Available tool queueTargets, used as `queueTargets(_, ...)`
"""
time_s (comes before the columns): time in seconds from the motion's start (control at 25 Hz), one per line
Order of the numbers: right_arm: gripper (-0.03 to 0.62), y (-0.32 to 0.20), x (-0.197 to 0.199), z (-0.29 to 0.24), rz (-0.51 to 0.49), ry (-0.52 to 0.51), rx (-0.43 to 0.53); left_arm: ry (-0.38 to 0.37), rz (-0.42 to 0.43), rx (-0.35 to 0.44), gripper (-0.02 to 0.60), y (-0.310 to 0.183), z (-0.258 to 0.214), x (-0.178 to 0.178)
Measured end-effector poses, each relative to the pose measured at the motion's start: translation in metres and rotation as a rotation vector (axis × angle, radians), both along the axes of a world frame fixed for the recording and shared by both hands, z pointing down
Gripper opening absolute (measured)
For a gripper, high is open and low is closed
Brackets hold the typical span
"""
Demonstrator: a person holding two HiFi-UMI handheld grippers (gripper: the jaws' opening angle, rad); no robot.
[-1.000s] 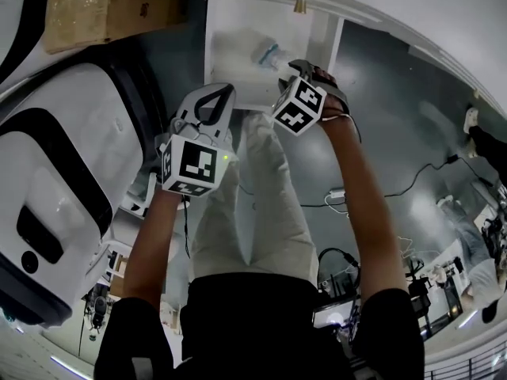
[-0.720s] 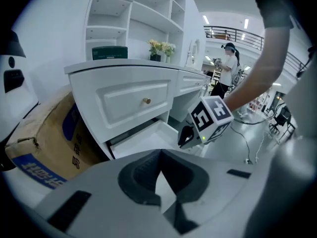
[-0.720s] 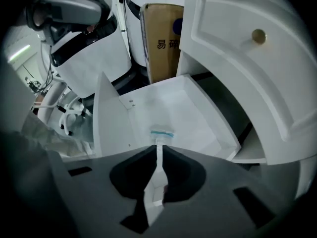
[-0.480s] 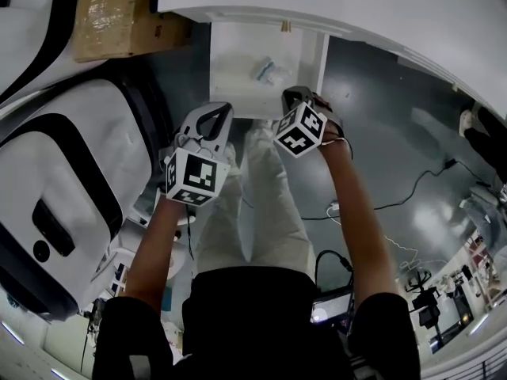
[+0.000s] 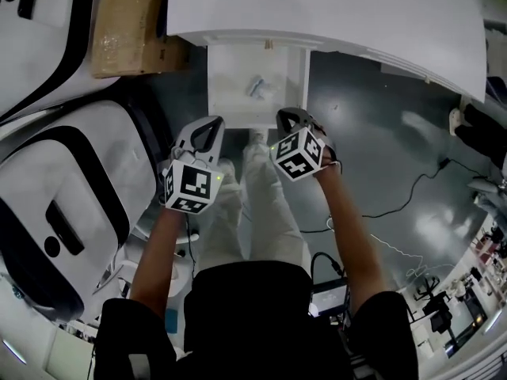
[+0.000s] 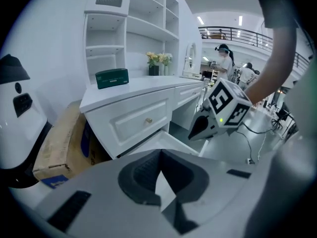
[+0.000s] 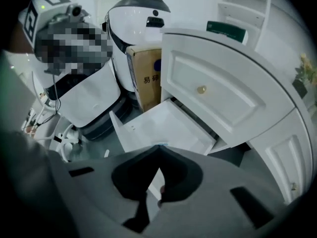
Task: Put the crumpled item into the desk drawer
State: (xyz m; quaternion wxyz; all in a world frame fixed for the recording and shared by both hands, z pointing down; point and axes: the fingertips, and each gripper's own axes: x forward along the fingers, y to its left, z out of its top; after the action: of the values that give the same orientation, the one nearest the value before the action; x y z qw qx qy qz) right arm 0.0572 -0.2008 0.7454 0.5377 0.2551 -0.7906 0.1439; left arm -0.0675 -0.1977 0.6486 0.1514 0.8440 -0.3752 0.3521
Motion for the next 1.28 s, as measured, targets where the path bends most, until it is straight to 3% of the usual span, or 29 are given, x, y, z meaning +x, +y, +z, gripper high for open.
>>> queueTargets(0.28,-0.005,-0.008,-0.004,-0.068,0.117,-0.112,0.063,-0.011,-0.021,0.039,0.006,0.002,-0.031,-0.007)
queueTargets(0.76,-0.005,-0.014,-0.017,-0.143,0.227,-0.201,0.207,0.051,-0.036,0.101,0.006,0.012,-0.057,-0.003)
queueTargets(1.28,-0.005,0.008,-0.023,-0.256,0.293,-0.347,0.327,0.084,-0.059,0.241,0.006,0.021,-0.16,-0.002)
